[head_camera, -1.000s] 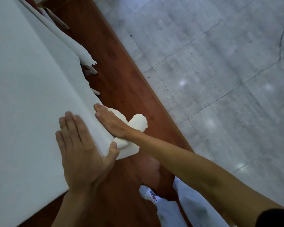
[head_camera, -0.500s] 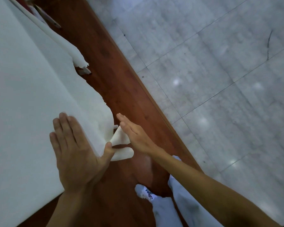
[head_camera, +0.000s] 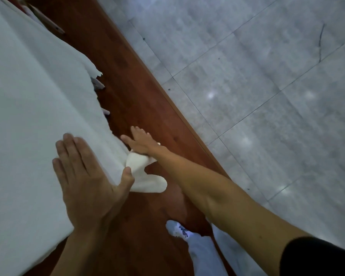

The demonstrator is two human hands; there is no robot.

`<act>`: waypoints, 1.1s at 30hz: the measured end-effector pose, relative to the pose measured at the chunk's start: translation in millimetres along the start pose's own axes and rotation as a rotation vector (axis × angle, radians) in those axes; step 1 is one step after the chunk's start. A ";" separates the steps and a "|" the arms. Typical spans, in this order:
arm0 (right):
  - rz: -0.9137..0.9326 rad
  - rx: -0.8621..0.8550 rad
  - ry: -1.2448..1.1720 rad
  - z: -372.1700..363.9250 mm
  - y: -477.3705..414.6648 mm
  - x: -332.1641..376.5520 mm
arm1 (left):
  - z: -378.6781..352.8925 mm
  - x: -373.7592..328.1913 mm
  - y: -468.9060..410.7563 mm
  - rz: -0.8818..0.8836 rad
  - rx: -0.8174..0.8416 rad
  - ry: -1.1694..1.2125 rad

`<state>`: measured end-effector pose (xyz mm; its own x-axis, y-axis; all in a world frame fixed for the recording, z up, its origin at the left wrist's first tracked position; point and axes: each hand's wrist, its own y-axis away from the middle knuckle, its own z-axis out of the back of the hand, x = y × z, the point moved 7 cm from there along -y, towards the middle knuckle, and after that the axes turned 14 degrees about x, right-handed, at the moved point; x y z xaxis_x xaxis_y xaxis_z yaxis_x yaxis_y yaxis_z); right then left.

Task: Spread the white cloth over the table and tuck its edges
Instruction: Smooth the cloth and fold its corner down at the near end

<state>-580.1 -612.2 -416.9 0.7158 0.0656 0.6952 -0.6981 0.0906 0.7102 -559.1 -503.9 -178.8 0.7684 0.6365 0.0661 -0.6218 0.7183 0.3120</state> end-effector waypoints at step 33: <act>0.424 -0.491 -0.706 -108.5 177.0 40.5 | -2.0 0.0 -1.1 -0.014 -0.037 0.036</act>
<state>-672.9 -485.6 -275.1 0.1181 -0.4107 0.9041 -0.6973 0.6140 0.3700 -558.7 -504.1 -181.1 0.7714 0.6358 0.0281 -0.6172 0.7365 0.2769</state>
